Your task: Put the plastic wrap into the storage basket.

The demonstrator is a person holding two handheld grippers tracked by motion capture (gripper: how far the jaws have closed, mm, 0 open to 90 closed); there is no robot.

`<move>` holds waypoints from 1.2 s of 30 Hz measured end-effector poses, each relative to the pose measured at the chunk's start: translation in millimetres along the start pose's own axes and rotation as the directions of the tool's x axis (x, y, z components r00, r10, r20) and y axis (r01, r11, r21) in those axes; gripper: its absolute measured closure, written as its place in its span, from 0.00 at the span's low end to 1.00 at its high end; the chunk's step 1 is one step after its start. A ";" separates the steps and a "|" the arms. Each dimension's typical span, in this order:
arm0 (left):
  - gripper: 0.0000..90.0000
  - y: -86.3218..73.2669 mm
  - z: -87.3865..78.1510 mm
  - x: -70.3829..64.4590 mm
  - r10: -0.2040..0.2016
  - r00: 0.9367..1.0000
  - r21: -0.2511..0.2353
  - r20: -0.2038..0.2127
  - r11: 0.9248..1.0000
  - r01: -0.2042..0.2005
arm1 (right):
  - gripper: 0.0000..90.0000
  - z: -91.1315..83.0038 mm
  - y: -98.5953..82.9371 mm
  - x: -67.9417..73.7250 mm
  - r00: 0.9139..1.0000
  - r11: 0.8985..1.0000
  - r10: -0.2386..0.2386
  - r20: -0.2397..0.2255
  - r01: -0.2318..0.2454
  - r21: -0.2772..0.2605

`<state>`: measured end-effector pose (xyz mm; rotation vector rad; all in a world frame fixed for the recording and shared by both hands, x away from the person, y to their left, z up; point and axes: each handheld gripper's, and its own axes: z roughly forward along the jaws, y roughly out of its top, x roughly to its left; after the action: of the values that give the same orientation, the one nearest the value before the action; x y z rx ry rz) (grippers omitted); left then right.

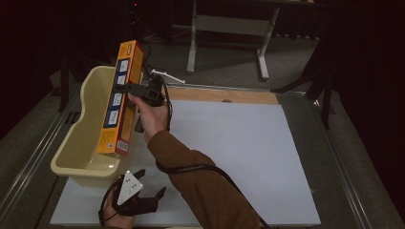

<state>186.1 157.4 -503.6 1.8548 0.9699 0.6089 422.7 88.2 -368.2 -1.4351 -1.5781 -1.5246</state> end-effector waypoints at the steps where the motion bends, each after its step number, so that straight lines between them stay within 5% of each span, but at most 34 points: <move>1: 0.13 -0.1 -0.6 0.5 0.003 1.000 0.000 -0.002 1.000 -0.003 | 0.45 2.7 -1.3 0.5 1.000 1.000 -0.004 0.009 0.004 0.001; 15: 0.13 -1.1 -3.9 4.7 -0.013 1.000 -0.008 -0.017 1.000 0.013 | 0.45 29.0 -18.3 -3.3 0.998 1.000 -0.017 0.061 0.016 0.019; 36: 0.13 -1.2 -5.8 8.0 -0.030 0.999 -0.016 -0.021 0.999 0.029 | 0.43 43.2 -29.1 -11.4 0.993 0.997 0.031 0.111 -0.038 0.061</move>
<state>185.9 167.2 -502.0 1.8203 1.0020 0.6177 412.7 130.0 -399.7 -1.5258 -1.6417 -1.3853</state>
